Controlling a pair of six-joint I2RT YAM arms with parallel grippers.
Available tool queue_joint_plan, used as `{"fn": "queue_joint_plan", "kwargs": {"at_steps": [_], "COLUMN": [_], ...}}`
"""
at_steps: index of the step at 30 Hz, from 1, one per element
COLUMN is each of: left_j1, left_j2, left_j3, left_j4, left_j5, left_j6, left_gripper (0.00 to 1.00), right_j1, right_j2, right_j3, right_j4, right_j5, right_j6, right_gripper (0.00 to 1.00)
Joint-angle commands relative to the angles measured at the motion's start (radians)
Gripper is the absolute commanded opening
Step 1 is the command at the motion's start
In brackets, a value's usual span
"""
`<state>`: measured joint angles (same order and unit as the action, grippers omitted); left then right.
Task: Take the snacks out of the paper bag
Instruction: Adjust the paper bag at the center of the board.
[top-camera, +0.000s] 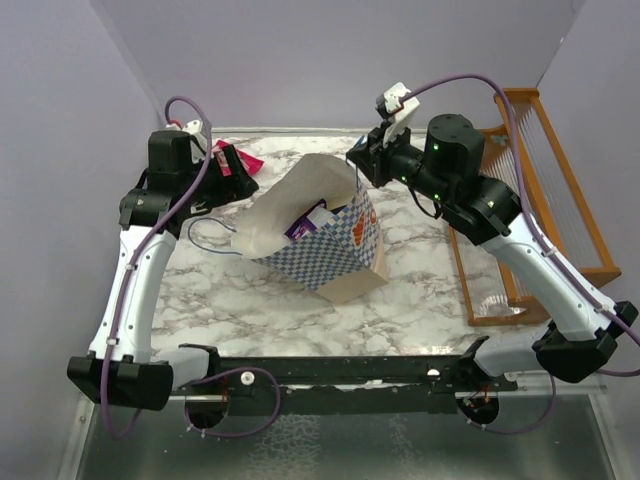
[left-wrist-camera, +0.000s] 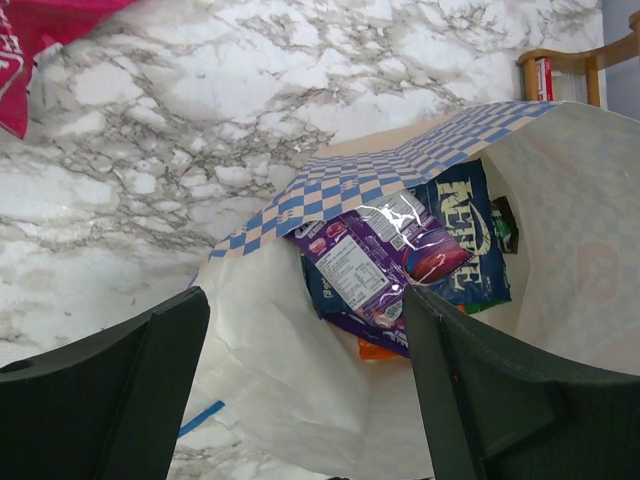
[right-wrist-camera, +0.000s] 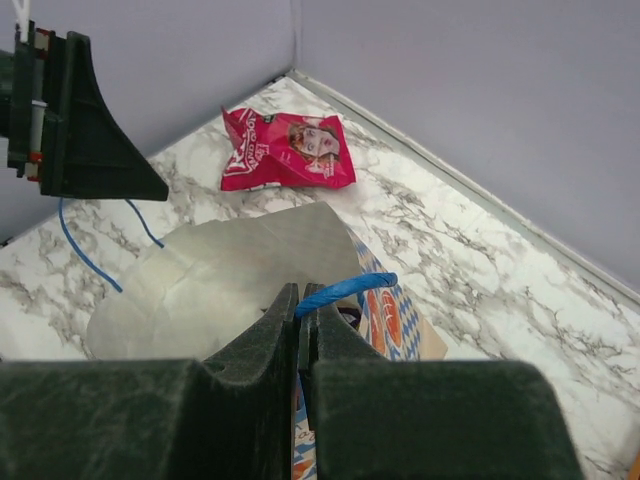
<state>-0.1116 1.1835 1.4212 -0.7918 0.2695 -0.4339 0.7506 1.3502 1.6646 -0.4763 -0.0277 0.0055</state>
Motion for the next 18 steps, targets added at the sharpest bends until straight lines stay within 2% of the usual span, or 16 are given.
{"fn": "queue_joint_plan", "kwargs": {"at_steps": [1, 4, 8, 11, 14, 16, 18], "left_j1": [0.007, 0.007, 0.01, 0.012, 0.012, 0.017, 0.018], "left_j2": [0.047, 0.08, 0.146, 0.185, 0.161, 0.127, 0.085], "left_j3": [0.085, 0.174, 0.292, 0.297, 0.219, 0.16, 0.134], "left_j4": [-0.091, -0.174, -0.371, -0.501, -0.519, -0.48, -0.419], "left_j5": [-0.047, -0.17, -0.383, -0.542, -0.666, -0.671, -0.546], "left_j6": [-0.08, -0.098, -0.121, -0.173, -0.192, -0.21, -0.221], "left_gripper": [0.81, 0.84, 0.85, 0.85, 0.89, 0.9, 0.88], "right_j1": [-0.007, -0.007, -0.007, -0.007, -0.007, -0.007, -0.007], "right_j2": [-0.038, -0.045, -0.042, -0.048, -0.084, -0.113, -0.149], "right_j3": [0.026, 0.006, 0.033, 0.045, 0.013, -0.006, -0.031], "right_j4": [0.044, 0.035, -0.018, -0.072, -0.095, -0.106, -0.114], "right_j5": [-0.021, -0.066, -0.118, -0.113, -0.103, -0.109, -0.098], "right_j6": [0.013, 0.079, 0.113, 0.119, 0.14, 0.159, 0.188], "right_gripper": [0.02, 0.02, 0.02, 0.02, 0.02, 0.02, 0.02]}}
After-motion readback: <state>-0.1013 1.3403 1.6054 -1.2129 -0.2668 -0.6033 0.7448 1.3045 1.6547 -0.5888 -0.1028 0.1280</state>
